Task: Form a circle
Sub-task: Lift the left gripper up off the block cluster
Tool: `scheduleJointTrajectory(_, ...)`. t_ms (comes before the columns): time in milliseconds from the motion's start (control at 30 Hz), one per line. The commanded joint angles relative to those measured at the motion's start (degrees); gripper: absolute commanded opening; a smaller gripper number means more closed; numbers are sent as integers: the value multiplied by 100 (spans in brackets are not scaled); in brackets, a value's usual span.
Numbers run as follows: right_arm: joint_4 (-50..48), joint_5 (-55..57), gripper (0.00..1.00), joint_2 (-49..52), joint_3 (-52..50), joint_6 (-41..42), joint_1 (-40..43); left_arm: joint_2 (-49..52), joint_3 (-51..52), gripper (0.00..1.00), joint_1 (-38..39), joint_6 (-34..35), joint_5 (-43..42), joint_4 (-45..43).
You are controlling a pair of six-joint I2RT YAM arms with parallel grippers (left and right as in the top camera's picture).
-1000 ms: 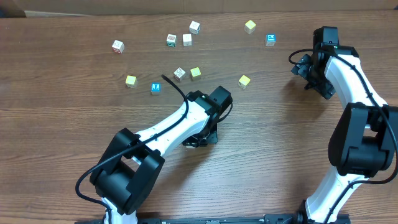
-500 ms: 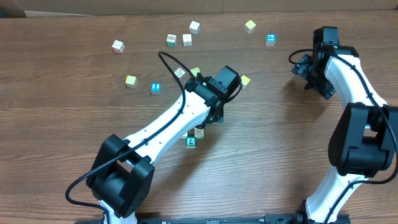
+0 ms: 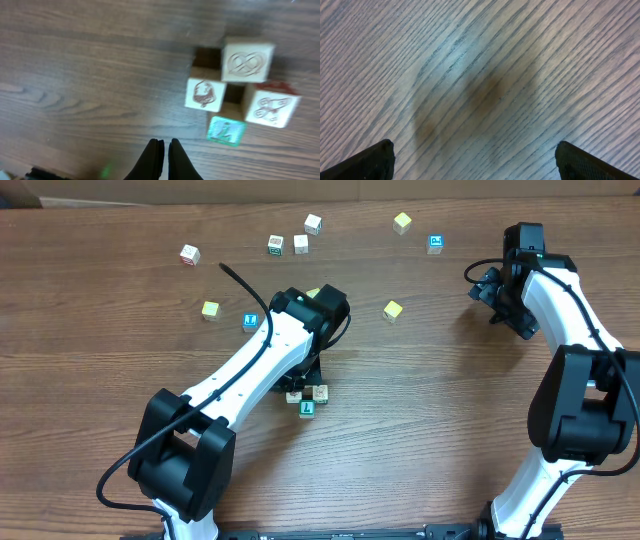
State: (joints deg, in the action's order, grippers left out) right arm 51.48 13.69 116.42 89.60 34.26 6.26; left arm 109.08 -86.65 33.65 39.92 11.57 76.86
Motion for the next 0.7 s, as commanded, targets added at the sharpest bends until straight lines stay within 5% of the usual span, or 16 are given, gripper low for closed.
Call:
scheduleJointTrajectory(0, -26, 20, 100, -151, 2, -2, -13, -96, 313, 4, 15, -94, -63, -2)
scheduleJointTrajectory(667, -26, 20, 100, -151, 2, 0, -13, -1840, 1200, 4, 168, 149, -61, -990)
